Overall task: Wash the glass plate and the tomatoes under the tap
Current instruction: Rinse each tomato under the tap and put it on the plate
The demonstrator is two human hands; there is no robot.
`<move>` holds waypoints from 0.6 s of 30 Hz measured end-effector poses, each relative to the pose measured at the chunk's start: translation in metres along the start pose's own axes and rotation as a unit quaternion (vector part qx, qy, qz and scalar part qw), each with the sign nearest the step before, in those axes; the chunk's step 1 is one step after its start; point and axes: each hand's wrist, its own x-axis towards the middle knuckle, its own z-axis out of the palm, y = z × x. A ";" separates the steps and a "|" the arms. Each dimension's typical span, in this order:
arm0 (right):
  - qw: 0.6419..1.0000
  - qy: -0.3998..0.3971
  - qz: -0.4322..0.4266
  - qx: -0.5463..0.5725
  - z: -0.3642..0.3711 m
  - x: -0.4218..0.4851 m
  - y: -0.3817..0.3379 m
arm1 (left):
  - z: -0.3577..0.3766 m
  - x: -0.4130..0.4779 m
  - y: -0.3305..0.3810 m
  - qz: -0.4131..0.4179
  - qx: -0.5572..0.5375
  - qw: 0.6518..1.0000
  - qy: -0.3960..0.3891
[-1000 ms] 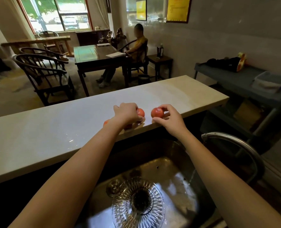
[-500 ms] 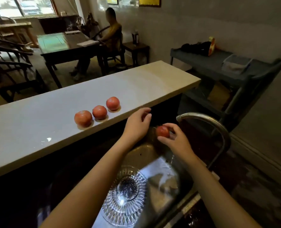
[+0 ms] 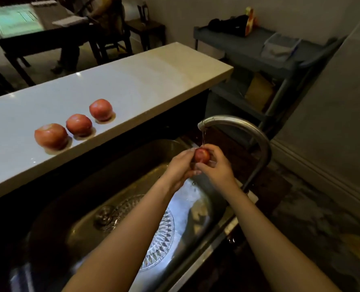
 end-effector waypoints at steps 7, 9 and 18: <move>0.999 0.011 -0.027 -0.017 -0.003 0.004 -0.001 | 0.007 0.010 -0.002 0.021 0.047 0.999 -0.006; 0.998 0.020 -0.033 -0.053 -0.003 0.007 -0.001 | 0.011 0.014 0.000 0.025 0.051 0.998 -0.003; 0.999 -0.028 -0.022 -0.040 -0.007 0.010 -0.020 | 0.023 0.023 0.018 -0.019 -0.066 0.997 -0.023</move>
